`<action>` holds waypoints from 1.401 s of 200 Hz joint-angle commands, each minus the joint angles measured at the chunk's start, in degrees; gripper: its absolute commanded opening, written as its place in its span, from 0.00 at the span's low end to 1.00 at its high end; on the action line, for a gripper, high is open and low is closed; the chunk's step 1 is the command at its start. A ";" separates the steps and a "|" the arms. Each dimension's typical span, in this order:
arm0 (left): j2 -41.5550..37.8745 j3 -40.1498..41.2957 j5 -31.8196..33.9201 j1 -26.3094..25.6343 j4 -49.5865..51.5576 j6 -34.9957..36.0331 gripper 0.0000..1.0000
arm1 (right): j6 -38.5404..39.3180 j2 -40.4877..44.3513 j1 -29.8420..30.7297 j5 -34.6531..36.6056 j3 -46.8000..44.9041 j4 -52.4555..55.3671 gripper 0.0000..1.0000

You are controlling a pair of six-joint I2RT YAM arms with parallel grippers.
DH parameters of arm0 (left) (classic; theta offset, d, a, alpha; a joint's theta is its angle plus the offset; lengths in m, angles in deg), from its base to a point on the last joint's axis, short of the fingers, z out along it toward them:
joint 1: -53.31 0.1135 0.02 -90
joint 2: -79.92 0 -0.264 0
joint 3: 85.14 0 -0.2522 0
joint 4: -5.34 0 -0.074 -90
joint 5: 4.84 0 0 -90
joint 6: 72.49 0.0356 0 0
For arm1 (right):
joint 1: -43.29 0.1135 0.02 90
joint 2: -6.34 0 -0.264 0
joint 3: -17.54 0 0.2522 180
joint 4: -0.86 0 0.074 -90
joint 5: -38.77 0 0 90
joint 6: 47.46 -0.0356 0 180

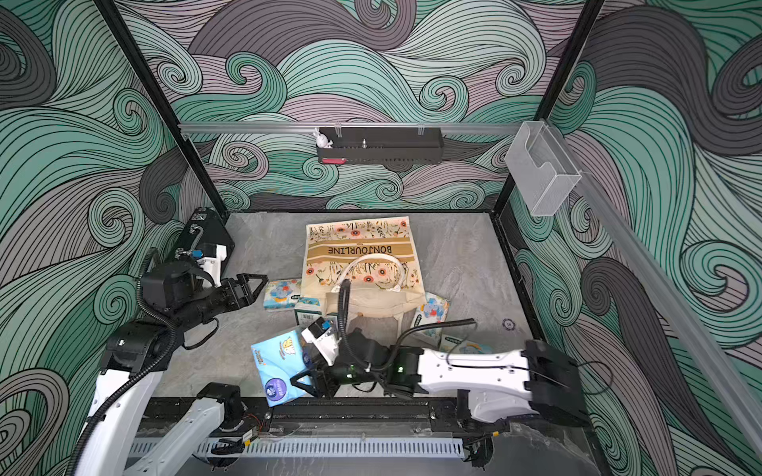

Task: Put tissues into the canvas bag
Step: Pick up the pack of facial tissues from the center of the board, then place the pack of facial tissues in the canvas bag.

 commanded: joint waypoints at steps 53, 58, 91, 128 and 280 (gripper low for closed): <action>-1.17 12.13 -28.67 -9.91 -42.77 -8.76 0.90 | 15.03 34.56 -8.98 13.75 0.60 36.06 0.49; -1.25 13.15 -28.70 -12.01 -45.39 -7.52 0.89 | 15.89 35.08 -9.31 13.51 1.27 36.55 0.50; 1.15 13.65 -27.53 -23.42 -49.33 4.29 0.90 | 20.09 35.22 -9.96 13.44 6.20 36.92 0.51; 8.53 7.03 -32.61 -30.14 -44.28 14.50 0.91 | 23.42 35.38 -9.96 13.91 10.22 34.64 0.49; 17.62 4.06 -28.49 -41.38 -52.57 11.32 0.91 | 24.06 36.18 -9.96 20.16 5.75 14.94 0.43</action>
